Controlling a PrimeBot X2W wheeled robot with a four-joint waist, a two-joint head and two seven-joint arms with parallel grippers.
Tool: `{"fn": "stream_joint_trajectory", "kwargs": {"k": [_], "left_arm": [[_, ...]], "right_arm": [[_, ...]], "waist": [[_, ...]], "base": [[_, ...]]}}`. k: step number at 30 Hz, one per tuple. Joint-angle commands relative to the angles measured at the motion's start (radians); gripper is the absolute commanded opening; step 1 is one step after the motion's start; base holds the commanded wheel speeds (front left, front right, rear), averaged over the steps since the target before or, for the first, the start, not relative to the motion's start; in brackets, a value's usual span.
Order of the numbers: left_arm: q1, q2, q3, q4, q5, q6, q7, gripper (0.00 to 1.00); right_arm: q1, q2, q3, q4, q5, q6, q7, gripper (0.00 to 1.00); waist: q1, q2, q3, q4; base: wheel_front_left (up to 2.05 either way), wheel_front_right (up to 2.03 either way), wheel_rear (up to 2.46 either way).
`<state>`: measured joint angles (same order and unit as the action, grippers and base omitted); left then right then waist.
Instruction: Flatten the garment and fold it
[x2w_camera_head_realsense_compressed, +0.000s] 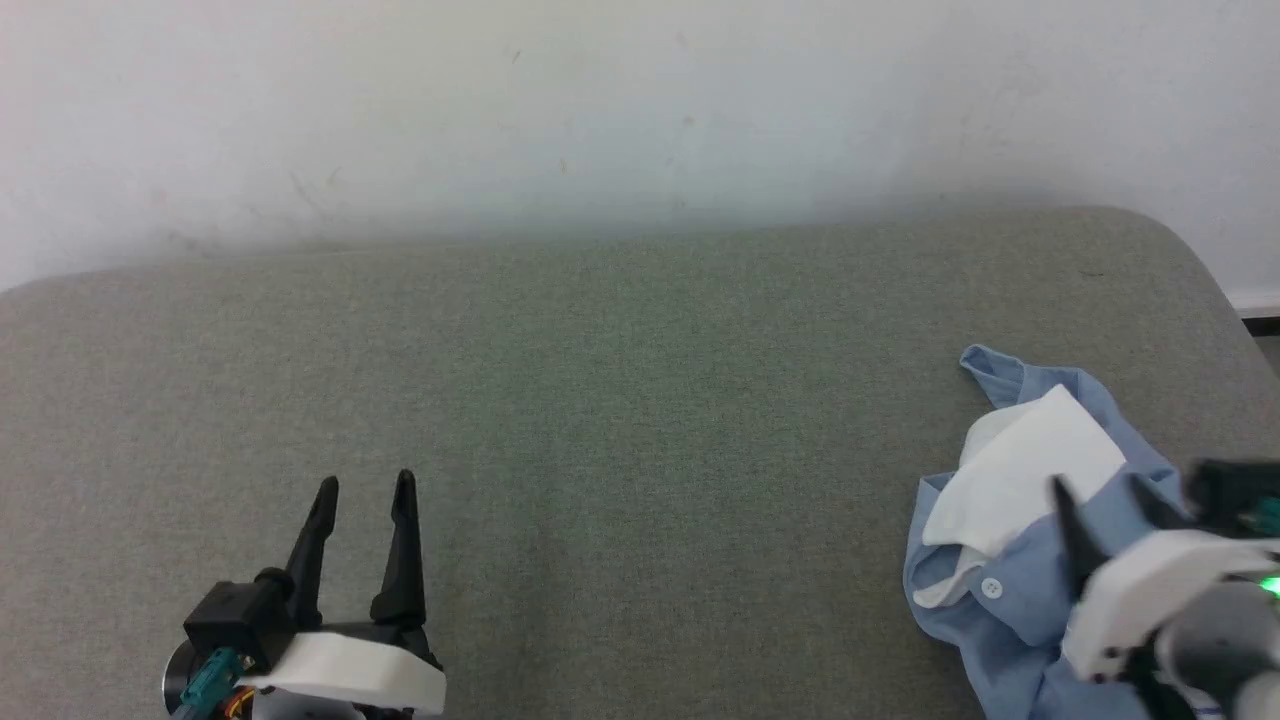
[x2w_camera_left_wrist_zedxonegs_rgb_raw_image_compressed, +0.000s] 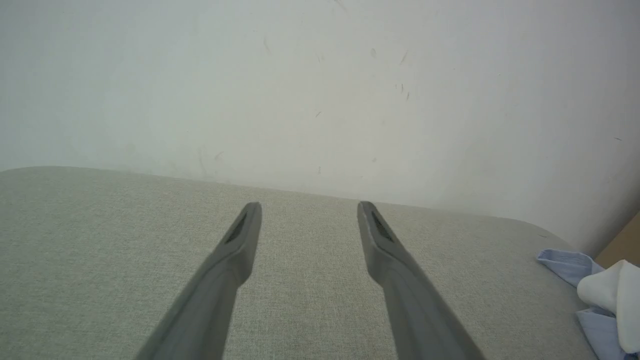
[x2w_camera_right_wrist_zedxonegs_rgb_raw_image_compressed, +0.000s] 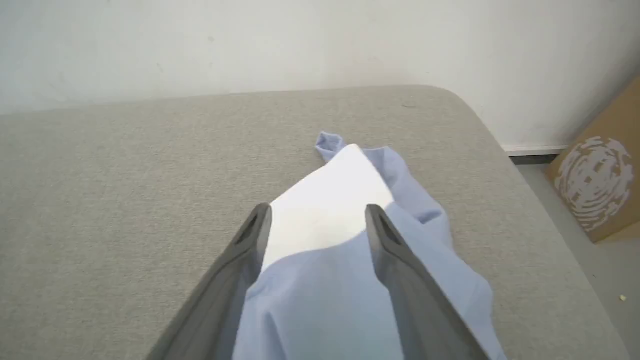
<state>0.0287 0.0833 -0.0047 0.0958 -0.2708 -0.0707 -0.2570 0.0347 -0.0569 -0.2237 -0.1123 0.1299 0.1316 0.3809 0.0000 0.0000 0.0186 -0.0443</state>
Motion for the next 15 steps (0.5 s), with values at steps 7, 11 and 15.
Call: {"fn": "stream_joint_trajectory", "kwargs": {"k": [7, 11, 15], "left_arm": [[-0.025, -0.011, -0.004, 0.000, 0.010, -0.010, -0.005, 1.00], [-0.036, -0.015, -0.009, 0.002, 0.010, -0.013, -0.005, 1.00], [-0.047, -0.020, -0.013, 0.009, 0.008, -0.015, -0.005, 1.00]], "right_arm": [[-0.069, -0.116, 0.248, 0.089, 0.065, -0.001, 0.261, 1.00], [-0.102, -0.142, 0.243, 0.240, 0.084, -0.001, 0.322, 1.00], [-0.118, -0.153, 0.247, 0.378, 0.096, -0.001, 0.350, 1.00]], "waist": [[0.0000, 0.0000, 0.022, 0.017], [0.0000, 0.0000, 0.038, 0.030], [0.0000, 0.0000, 0.048, 0.042]], "base": [[0.00, 0.00, 0.00], [0.00, 0.00, 0.00], [0.00, 0.00, 0.00]]}}
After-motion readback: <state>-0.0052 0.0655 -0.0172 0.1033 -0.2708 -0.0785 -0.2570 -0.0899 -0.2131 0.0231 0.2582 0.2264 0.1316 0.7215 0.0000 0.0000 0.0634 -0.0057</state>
